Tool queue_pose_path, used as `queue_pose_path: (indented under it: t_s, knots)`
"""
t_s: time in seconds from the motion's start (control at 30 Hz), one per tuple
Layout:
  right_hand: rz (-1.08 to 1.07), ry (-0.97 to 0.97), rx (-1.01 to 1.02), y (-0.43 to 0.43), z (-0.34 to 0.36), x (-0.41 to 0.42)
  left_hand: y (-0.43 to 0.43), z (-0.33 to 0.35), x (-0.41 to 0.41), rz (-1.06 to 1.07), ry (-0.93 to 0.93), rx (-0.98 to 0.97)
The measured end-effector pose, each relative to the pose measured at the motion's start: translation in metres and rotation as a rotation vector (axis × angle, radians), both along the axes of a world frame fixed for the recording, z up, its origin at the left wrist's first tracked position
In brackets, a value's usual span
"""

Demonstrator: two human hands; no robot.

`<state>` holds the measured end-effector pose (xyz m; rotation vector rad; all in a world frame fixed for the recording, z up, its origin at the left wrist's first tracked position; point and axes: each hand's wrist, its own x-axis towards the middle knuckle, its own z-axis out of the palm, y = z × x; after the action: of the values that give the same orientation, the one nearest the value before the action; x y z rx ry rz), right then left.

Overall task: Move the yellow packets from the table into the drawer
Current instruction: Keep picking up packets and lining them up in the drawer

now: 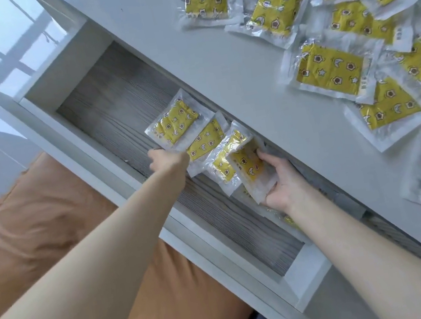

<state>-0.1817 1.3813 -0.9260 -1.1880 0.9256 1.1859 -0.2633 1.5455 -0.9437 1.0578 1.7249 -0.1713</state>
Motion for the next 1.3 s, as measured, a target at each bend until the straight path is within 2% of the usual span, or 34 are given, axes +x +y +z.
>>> queue_pose_path:
  t_s: [0.17, 0.47, 0.7, 0.9, 1.03, 1.1, 1.17, 1.23, 1.3]
  knots:
    - [0.034, -0.071, -0.013, -0.002, -0.006, -0.004, -0.013, -0.006, 0.000, 0.062, -0.087, -0.031]
    - [-0.024, -0.359, -0.324, -0.005, -0.015, -0.015, -0.015, 0.000, -0.010, 0.132, -0.197, -0.068]
    - [0.060, -0.482, -0.495, -0.028, -0.001, -0.030, -0.046, 0.017, -0.012, -0.032, -0.188, -0.137]
    - [0.147, -0.613, -0.673, -0.058, 0.004, -0.023, -0.085, 0.015, -0.012, -0.187, -0.143, -0.067]
    - [0.430, -0.736, -0.627, -0.066, 0.004, -0.035, -0.096, 0.022, -0.014, -0.423, -0.100, 0.099]
    - [0.667, -0.853, -0.598, -0.068, 0.007, -0.048, -0.095, 0.023, -0.015, -0.581, -0.113, 0.235]
    - [0.953, -0.993, -0.656, -0.068, 0.007, -0.061, -0.091, 0.021, -0.015, -0.735, -0.125, 0.339]
    - [1.164, -1.123, -0.679, -0.066, 0.006, -0.068, -0.087, 0.019, -0.012, -0.875, -0.116, 0.377]
    - [1.356, -1.174, -0.606, -0.062, 0.001, -0.070, -0.085, 0.015, -0.009, -0.966, -0.091, 0.399]
